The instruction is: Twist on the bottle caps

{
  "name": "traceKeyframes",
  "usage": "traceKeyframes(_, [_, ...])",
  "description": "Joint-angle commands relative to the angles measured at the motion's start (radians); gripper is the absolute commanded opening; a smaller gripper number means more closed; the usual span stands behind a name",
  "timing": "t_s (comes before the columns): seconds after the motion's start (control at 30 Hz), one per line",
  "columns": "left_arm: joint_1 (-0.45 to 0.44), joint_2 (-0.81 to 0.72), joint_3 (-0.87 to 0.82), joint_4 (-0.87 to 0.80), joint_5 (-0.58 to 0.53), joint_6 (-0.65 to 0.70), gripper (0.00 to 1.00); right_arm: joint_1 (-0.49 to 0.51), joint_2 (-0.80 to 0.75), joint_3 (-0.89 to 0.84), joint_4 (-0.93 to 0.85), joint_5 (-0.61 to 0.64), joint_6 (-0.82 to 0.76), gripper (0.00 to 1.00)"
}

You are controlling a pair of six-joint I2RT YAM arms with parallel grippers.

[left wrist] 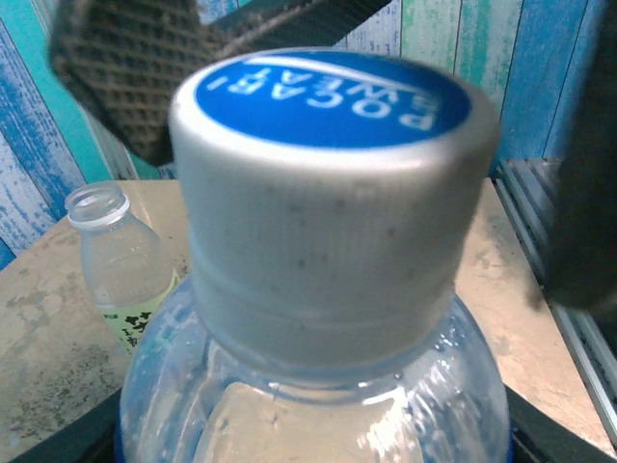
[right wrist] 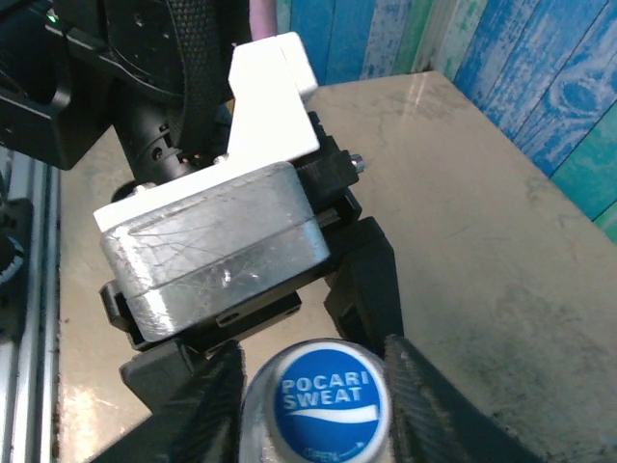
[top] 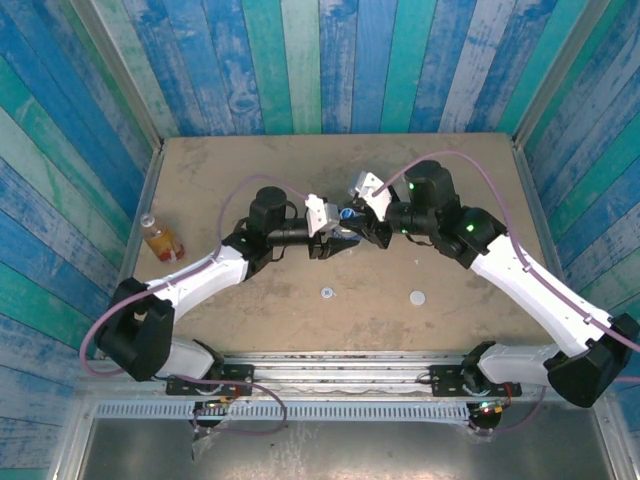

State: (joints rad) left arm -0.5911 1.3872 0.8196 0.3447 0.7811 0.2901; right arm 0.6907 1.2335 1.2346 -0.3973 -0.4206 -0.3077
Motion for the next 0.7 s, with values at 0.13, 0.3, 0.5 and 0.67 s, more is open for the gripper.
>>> traceKeyframes(0.13, [0.013, -0.058, 0.008, 0.010, -0.017, -0.004, 0.00, 0.026, -0.022, -0.018, 0.012, -0.083, 0.020, 0.51])
traceKeyframes(0.3, [0.013, -0.070, -0.003, 0.020, -0.010, 0.000, 0.00, 0.029, 0.002, -0.016, 0.014, -0.082, 0.027, 0.46])
traceKeyframes(0.5, [0.013, -0.086, -0.031, 0.065, -0.044, -0.019, 0.00, 0.029, 0.009, -0.008, 0.009, -0.053, 0.021, 0.30])
traceKeyframes(0.67, [0.013, -0.091, -0.056, 0.115, -0.112, -0.054, 0.09, 0.029, 0.005, -0.013, 0.026, 0.010, 0.016, 0.23])
